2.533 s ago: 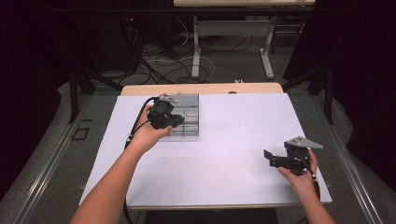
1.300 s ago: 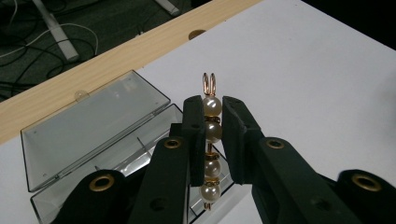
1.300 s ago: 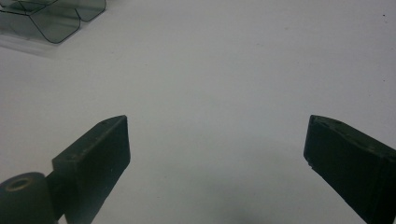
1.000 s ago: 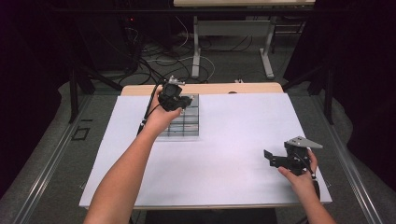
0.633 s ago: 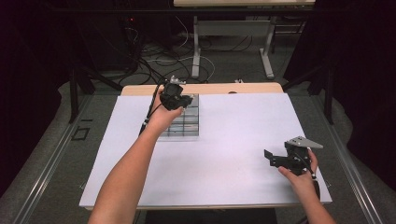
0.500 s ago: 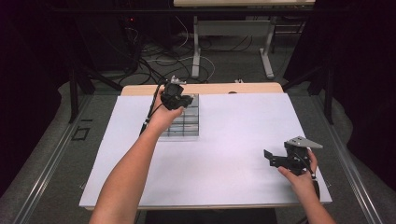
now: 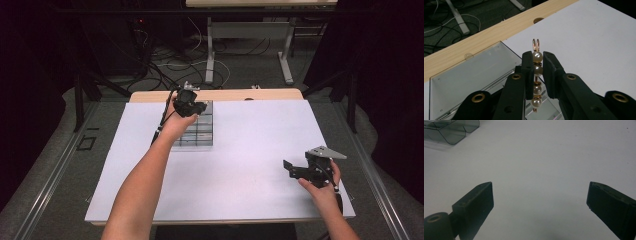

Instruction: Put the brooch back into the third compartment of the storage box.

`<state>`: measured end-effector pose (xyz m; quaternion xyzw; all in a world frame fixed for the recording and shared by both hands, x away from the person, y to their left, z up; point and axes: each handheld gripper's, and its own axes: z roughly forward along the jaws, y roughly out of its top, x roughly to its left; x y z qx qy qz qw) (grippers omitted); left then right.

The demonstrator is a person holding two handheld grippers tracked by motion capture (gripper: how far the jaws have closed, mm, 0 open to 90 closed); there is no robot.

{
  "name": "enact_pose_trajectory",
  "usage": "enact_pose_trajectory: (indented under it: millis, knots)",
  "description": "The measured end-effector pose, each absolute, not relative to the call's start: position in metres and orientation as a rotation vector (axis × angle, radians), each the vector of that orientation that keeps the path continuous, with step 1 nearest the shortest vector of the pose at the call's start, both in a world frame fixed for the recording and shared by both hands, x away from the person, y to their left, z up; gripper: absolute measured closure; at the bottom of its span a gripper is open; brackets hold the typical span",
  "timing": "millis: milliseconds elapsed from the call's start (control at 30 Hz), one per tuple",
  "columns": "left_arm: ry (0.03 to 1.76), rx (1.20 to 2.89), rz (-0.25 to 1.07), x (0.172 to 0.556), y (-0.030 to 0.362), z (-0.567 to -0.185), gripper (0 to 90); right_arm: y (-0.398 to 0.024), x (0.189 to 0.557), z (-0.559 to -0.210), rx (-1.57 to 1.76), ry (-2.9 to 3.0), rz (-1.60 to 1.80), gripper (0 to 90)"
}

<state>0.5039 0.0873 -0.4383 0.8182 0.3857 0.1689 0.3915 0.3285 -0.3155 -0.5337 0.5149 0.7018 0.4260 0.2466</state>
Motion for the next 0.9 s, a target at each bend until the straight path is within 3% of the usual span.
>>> enact_pose_trajectory:
  millis: [900]
  knots:
    - [1.017,2.125,0.451,0.519,0.078,-0.475,80.3,-0.317,0.329,-0.534,1.408,1.910,1.157,7.0]
